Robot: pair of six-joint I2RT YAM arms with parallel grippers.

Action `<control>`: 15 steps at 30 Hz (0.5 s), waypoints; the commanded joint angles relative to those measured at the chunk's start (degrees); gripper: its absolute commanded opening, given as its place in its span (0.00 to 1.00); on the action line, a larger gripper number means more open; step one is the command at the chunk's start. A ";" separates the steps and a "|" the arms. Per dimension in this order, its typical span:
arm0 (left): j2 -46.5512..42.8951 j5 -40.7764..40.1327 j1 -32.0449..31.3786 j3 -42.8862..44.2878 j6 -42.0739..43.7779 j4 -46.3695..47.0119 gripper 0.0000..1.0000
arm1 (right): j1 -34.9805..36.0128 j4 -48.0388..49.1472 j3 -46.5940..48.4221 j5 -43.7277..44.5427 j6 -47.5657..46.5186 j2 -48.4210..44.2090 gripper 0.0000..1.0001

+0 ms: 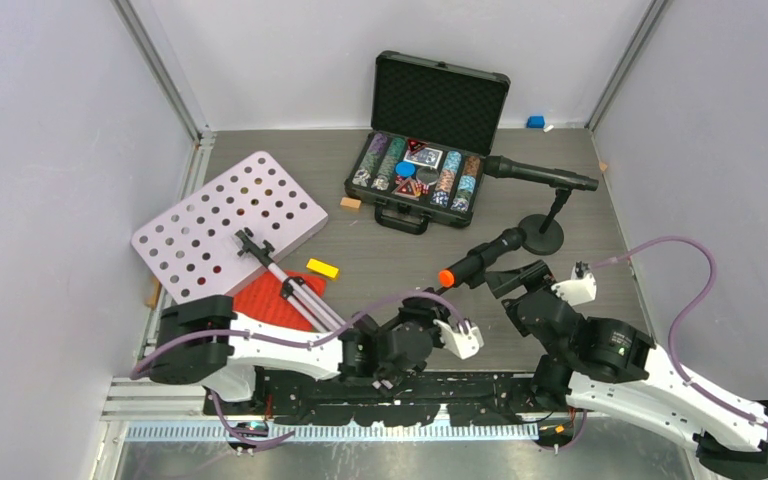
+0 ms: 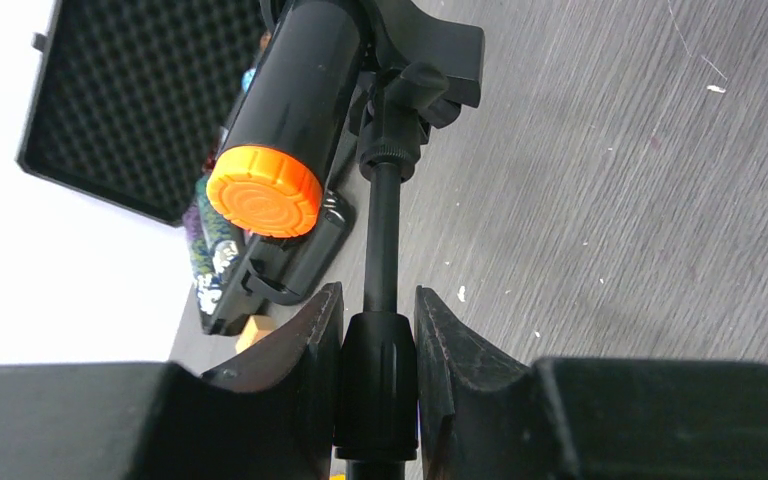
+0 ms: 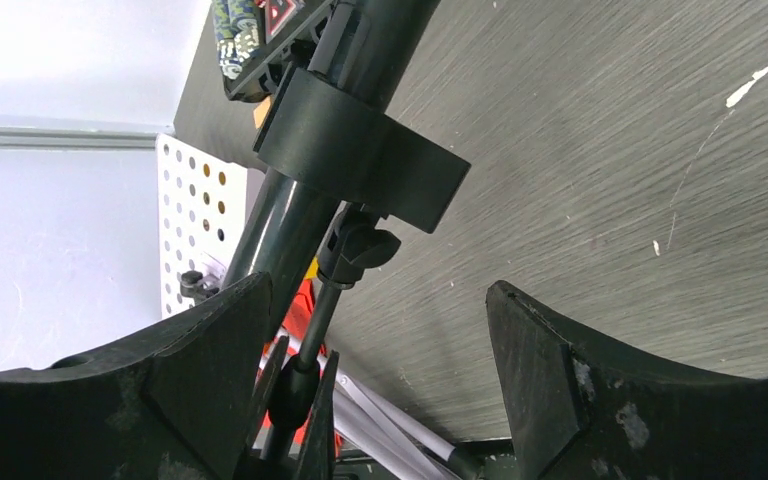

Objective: Pack up the instrument practice props
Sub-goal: Pick up the microphone stand with the microphone from the center of the board.

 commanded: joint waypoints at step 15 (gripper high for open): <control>15.20 -17.90 -9.00 0.24 34.57 48.37 0.00 | -0.05 -1.33 -0.51 7.04 2.81 -5.24 0.85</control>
